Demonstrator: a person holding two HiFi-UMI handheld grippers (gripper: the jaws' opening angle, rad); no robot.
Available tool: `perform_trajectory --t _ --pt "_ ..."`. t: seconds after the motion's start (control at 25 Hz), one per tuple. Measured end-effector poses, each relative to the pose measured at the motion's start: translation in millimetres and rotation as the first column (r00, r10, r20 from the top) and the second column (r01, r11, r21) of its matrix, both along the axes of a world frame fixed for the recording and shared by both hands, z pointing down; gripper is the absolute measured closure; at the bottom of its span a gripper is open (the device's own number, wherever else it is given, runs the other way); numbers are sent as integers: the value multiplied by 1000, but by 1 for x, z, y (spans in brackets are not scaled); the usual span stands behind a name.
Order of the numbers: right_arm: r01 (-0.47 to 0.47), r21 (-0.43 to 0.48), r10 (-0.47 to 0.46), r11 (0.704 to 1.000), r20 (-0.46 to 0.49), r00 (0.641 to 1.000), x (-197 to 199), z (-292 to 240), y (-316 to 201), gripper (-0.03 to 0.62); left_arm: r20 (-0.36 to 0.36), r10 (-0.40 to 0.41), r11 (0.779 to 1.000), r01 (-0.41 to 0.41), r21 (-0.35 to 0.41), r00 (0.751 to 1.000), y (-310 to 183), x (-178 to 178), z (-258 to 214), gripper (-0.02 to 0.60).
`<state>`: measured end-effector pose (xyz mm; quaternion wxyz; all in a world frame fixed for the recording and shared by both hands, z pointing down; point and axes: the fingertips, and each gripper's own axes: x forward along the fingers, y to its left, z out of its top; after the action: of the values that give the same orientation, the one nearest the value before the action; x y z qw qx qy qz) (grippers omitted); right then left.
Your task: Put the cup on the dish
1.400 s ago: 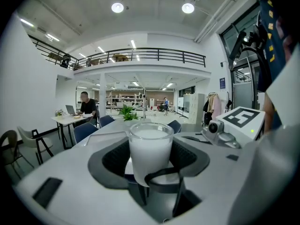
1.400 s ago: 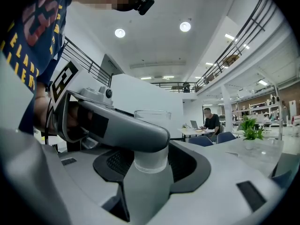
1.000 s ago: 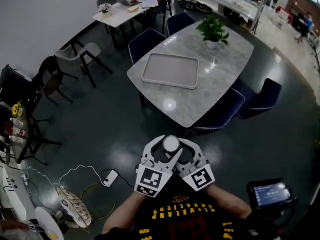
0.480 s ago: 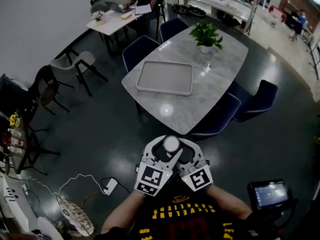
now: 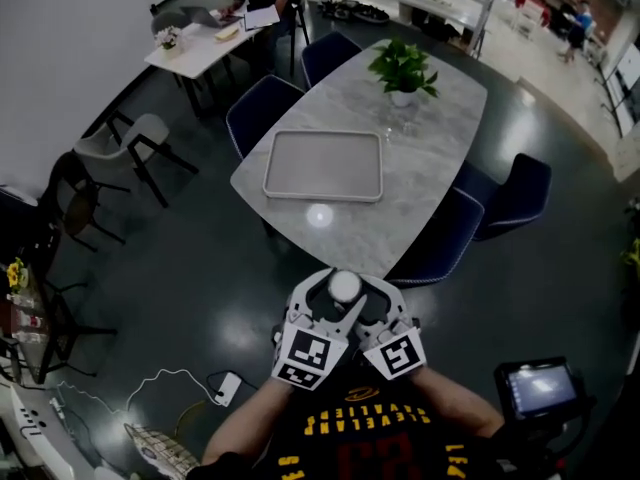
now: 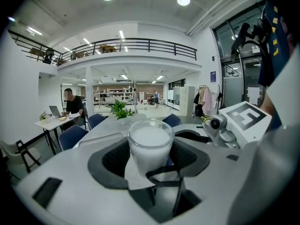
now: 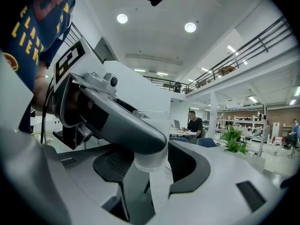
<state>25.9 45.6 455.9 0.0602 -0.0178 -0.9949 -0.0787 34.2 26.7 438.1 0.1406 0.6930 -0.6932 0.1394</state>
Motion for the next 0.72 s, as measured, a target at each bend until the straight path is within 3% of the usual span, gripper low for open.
perform_trajectory --t 0.44,0.72 --pt "-101 30 102 994 -53 993 -92 7 -18 376 -10 109 994 -109 -17 994 -16 -88 12 318" --pt "-156 0 156 988 -75 985 -134 10 -19 376 -25 156 988 -157 -11 987 -16 -129 14 318"
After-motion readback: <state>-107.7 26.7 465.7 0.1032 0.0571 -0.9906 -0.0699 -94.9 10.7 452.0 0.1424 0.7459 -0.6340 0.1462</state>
